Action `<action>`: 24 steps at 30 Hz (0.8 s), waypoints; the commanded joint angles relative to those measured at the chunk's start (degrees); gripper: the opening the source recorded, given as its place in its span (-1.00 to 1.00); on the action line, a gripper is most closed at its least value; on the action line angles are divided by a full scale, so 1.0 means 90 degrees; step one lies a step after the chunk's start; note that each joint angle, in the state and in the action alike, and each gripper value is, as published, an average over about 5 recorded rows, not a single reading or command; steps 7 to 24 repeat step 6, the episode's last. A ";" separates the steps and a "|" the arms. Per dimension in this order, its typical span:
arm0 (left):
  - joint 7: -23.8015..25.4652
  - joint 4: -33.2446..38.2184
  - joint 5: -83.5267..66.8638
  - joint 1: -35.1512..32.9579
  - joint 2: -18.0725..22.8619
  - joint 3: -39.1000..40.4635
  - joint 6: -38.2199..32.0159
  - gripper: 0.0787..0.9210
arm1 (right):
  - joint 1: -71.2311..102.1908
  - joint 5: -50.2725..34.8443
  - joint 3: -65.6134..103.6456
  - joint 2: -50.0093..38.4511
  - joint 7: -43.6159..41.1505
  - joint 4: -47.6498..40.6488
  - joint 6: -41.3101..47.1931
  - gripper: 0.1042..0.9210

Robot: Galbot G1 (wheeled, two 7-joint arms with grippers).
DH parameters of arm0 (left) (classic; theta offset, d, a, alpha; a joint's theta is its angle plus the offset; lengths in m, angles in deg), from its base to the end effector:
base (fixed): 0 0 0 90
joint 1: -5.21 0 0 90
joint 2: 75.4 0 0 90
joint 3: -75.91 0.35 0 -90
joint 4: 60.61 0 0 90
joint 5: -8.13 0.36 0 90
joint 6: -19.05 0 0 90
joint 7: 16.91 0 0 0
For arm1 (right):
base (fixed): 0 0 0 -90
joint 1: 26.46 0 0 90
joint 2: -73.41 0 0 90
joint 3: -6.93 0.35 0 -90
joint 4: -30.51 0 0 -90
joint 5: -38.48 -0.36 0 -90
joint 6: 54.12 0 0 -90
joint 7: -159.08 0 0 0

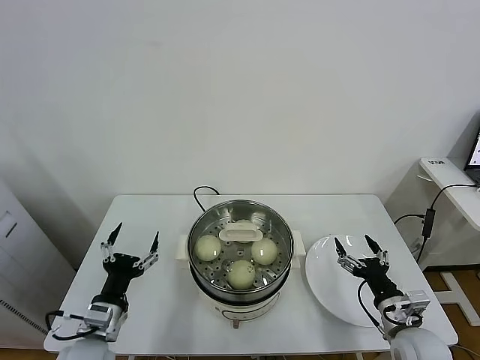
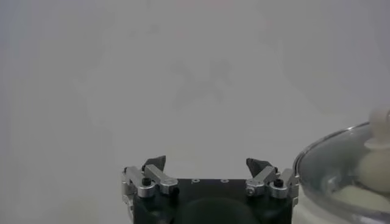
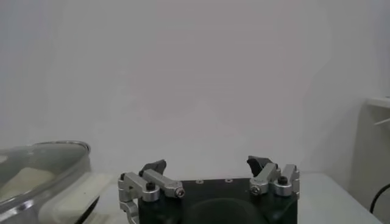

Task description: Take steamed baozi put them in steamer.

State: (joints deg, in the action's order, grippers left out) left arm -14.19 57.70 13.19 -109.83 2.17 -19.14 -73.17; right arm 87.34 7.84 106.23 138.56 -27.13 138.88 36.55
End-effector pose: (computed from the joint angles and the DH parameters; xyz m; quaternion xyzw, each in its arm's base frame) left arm 0.2145 0.0658 -0.2868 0.0344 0.9851 0.1610 0.0488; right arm 0.2312 -0.1495 -0.3112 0.0499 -0.9975 -0.0385 0.0323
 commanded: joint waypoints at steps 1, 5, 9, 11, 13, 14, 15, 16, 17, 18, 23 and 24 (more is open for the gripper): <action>0.0459 -0.0158 -0.0800 -0.0378 0.0427 -0.0524 -0.0459 0.77 | -0.0071 0.0032 -0.0057 -0.0006 -0.0011 -0.0031 0.0007 0.76; 0.0593 -0.0218 -0.0963 -0.0417 0.0469 -0.0603 -0.0641 0.77 | -0.0077 0.0034 -0.0070 -0.0006 -0.0024 -0.0036 0.0015 0.76; 0.0624 -0.0226 -0.0988 -0.0426 0.0476 -0.0614 -0.0664 0.77 | -0.0077 0.0035 -0.0072 -0.0005 -0.0025 -0.0037 0.0015 0.76; 0.0624 -0.0226 -0.0988 -0.0426 0.0476 -0.0614 -0.0664 0.77 | -0.0077 0.0035 -0.0072 -0.0005 -0.0025 -0.0037 0.0015 0.76; 0.0624 -0.0226 -0.0988 -0.0426 0.0476 -0.0614 -0.0664 0.77 | -0.0077 0.0035 -0.0072 -0.0005 -0.0025 -0.0037 0.0015 0.76; 0.0624 -0.0226 -0.0988 -0.0426 0.0476 -0.0614 -0.0664 0.77 | -0.0077 0.0035 -0.0072 -0.0005 -0.0025 -0.0037 0.0015 0.76; 0.0624 -0.0226 -0.0988 -0.0426 0.0476 -0.0614 -0.0664 0.77 | -0.0077 0.0035 -0.0072 -0.0005 -0.0025 -0.0037 0.0015 0.76; 0.0624 -0.0226 -0.0988 -0.0426 0.0476 -0.0614 -0.0664 0.77 | -0.0077 0.0035 -0.0072 -0.0005 -0.0025 -0.0037 0.0015 0.76; 0.0624 -0.0226 -0.0988 -0.0426 0.0476 -0.0614 -0.0664 0.77 | -0.0077 0.0035 -0.0072 -0.0005 -0.0025 -0.0037 0.0015 0.76; 0.0624 -0.0226 -0.0988 -0.0426 0.0476 -0.0614 -0.0664 0.77 | -0.0077 0.0035 -0.0072 -0.0005 -0.0025 -0.0037 0.0015 0.76; 0.0624 -0.0226 -0.0988 -0.0426 0.0476 -0.0614 -0.0664 0.77 | -0.0077 0.0035 -0.0072 -0.0005 -0.0025 -0.0037 0.0015 0.76; 0.0624 -0.0226 -0.0988 -0.0426 0.0476 -0.0614 -0.0664 0.77 | -0.0077 0.0035 -0.0072 -0.0005 -0.0025 -0.0037 0.0015 0.76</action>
